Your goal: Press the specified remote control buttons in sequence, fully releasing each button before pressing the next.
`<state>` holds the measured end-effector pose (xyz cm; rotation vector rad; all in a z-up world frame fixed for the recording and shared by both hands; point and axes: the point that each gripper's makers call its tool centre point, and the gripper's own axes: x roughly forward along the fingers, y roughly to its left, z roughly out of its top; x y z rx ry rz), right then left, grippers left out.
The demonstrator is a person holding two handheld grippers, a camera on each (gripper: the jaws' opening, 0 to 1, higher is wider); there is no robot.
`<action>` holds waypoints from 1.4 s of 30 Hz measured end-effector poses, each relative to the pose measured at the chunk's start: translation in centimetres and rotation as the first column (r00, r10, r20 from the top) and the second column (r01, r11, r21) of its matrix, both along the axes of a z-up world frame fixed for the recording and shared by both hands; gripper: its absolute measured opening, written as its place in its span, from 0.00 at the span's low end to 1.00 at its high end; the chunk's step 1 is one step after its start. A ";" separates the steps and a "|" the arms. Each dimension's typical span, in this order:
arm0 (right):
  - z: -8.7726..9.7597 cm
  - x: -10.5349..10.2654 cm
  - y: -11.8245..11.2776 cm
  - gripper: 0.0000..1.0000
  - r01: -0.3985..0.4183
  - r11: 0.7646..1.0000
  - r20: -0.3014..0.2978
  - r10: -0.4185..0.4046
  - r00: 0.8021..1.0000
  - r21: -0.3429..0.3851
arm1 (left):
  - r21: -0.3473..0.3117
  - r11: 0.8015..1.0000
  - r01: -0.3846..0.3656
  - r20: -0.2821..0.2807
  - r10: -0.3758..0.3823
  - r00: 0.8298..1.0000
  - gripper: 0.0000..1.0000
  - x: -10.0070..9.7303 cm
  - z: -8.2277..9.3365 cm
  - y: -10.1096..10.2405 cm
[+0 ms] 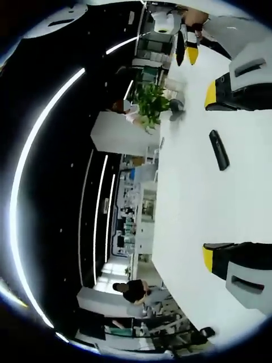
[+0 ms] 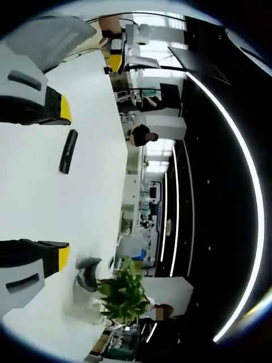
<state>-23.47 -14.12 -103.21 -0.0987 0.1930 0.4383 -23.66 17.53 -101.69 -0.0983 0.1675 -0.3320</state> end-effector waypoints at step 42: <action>-4.0 -0.2 -2.5 0.63 -0.028 0.999 -0.253 0.022 0.967 -0.019 | 0.270 0.512 0.815 -0.717 -0.458 0.525 0.68 12.5 -17.2 -11.8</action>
